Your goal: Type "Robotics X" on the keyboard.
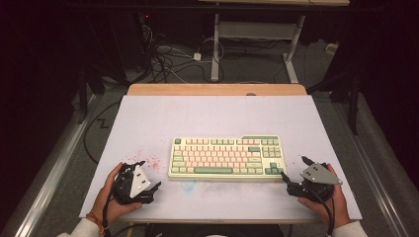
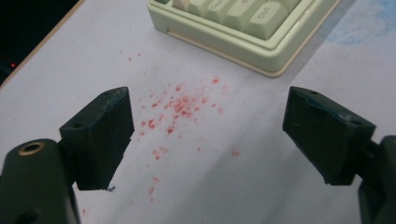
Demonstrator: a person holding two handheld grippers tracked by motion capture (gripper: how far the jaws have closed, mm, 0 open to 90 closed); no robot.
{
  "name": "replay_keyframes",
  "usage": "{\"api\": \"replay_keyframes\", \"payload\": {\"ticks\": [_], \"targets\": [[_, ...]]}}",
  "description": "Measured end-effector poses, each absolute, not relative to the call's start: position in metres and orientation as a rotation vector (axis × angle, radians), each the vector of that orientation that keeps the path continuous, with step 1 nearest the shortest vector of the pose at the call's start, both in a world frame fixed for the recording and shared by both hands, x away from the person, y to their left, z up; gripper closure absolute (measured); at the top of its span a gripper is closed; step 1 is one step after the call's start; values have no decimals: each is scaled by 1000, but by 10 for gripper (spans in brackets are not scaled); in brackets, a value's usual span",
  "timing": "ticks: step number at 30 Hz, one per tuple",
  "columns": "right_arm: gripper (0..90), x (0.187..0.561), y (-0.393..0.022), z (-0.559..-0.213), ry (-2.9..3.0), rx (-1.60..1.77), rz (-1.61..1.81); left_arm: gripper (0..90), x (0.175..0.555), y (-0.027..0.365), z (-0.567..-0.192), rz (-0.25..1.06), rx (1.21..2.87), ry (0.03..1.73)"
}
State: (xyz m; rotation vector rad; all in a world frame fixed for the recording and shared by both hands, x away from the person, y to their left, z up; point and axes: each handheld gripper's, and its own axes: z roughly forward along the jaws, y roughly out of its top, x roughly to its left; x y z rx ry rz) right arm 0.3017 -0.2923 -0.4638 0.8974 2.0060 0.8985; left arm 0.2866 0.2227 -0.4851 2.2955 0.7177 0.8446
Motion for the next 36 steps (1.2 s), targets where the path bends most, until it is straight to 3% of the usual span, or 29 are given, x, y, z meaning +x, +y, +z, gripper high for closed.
{"api": "replay_keyframes", "payload": {"ticks": [36], "targets": [[172,288,-293,-464,1985,882,895,154,286,221,-488,825,2297,715]]}}
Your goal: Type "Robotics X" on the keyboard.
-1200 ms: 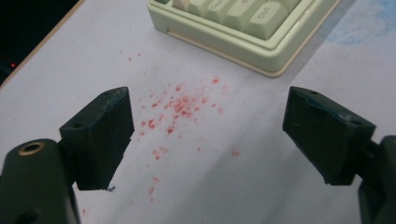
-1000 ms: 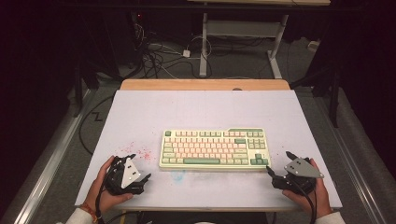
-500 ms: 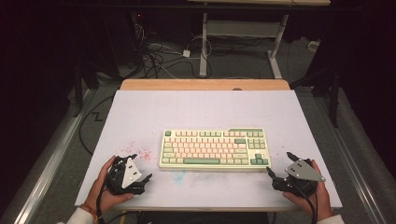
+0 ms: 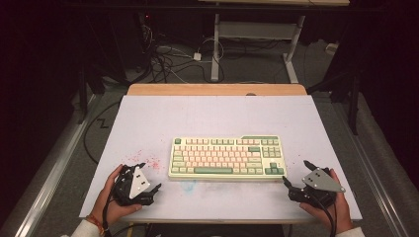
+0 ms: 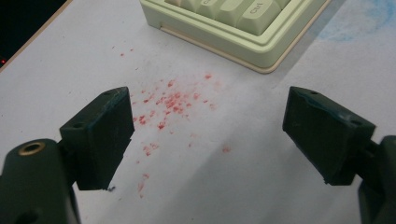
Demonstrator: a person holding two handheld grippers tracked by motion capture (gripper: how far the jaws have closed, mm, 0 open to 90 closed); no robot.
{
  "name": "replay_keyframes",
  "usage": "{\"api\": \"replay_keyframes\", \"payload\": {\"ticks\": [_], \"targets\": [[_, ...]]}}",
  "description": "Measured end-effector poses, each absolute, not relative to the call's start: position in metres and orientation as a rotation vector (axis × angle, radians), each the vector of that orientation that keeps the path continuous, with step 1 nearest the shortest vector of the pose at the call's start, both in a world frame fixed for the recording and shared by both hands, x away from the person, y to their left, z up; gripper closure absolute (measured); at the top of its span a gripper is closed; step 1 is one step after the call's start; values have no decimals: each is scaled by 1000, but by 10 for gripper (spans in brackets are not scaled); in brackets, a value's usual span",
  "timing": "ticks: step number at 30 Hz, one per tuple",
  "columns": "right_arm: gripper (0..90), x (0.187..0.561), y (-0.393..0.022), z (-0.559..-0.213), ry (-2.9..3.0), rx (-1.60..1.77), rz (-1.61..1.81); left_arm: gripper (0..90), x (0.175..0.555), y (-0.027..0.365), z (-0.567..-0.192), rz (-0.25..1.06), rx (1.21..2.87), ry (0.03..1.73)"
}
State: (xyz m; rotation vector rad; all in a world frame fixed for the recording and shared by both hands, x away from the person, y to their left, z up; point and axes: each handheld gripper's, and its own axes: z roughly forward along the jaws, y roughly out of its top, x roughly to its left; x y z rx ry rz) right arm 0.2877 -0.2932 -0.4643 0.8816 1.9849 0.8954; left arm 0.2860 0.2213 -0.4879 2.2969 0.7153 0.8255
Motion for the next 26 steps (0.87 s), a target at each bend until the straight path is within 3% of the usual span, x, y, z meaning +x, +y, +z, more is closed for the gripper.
{"api": "replay_keyframes", "payload": {"ticks": [26], "targets": [[172,288,-293,-465,1991,864,916,153,291,218,-487,814,2290,712]]}}
